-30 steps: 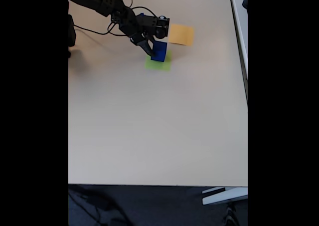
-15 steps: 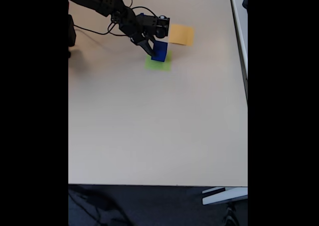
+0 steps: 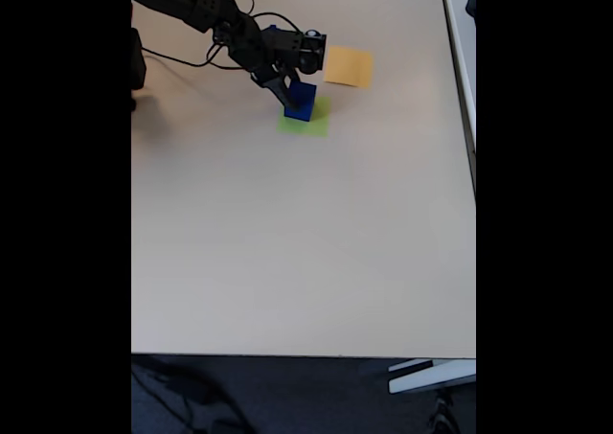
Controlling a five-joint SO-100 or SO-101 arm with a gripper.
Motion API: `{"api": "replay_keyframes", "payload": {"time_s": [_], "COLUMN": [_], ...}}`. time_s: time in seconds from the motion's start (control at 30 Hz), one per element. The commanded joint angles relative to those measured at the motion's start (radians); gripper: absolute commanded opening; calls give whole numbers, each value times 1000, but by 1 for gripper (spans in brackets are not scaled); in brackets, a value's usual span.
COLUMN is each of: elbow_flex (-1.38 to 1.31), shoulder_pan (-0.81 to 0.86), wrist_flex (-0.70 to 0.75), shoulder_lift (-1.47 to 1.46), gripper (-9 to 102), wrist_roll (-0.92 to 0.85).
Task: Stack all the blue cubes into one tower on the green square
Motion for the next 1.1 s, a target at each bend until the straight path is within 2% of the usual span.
{"api": "replay_keyframes", "payload": {"time_s": [0.0,0.43,1.07], "elbow_flex": [-3,0,-11], "shoulder_pan": [5,8,34], "wrist_flex": [-23,-29,-28], "shoulder_lift": [3,-2,-5], "gripper": [30,19,19], "wrist_roll": [9,8,-32]}}
